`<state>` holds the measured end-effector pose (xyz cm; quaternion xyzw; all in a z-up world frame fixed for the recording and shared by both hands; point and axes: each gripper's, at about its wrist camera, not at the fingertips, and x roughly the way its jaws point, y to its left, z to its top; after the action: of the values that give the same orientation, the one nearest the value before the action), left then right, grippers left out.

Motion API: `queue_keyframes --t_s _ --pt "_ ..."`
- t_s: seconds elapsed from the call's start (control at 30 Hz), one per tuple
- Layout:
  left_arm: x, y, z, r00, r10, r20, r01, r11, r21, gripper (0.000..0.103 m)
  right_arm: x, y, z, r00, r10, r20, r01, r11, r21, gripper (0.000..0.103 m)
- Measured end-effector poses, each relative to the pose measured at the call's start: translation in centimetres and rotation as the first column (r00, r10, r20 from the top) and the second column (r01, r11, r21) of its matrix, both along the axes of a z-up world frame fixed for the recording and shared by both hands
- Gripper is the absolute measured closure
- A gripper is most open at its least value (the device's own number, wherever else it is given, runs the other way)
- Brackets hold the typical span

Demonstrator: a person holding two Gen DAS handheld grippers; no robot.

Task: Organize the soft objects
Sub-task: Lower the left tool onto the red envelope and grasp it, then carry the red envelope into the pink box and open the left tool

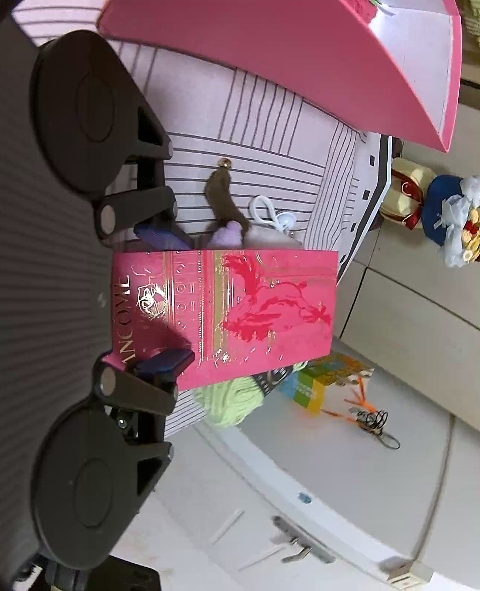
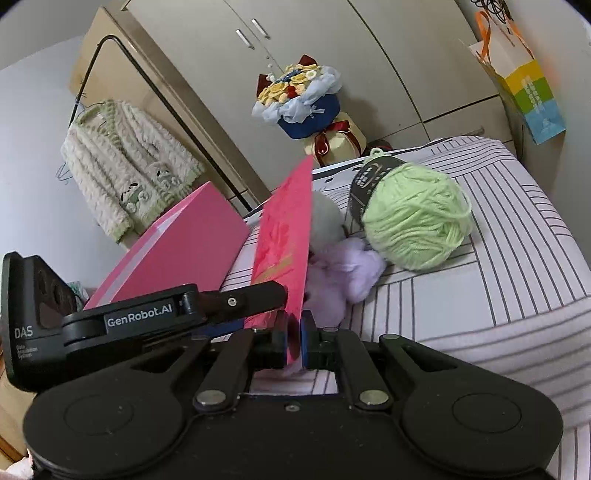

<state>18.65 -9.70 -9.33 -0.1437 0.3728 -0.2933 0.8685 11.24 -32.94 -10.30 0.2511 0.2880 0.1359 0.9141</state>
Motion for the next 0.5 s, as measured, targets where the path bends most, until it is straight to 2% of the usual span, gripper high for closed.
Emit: queue_keyframes --t_s 0.27,0.4,0.5 --pt "-3.5 1.7 1.8 0.998 -0.059 0.036 0.057 0.996 0.068 0.047 -2.7 1.7 1.4 0.999 0.032 -0.011 -0.033 0.999 -0.029 0.094" --pt "-5.0 3.2 2.7 0.996 -0.089 0.020 0.088 0.994 0.066 0.047 -3.9 2.8 2.5 0.998 0.052 -0.030 -0.053 0.997 -0.054 0.094" --pt "-6.5 4.3 3.6 0.993 -0.111 0.041 0.109 0.993 0.050 0.047 -5.0 3.6 4.0 0.997 0.067 -0.026 -0.069 0.994 -0.088 0.094"
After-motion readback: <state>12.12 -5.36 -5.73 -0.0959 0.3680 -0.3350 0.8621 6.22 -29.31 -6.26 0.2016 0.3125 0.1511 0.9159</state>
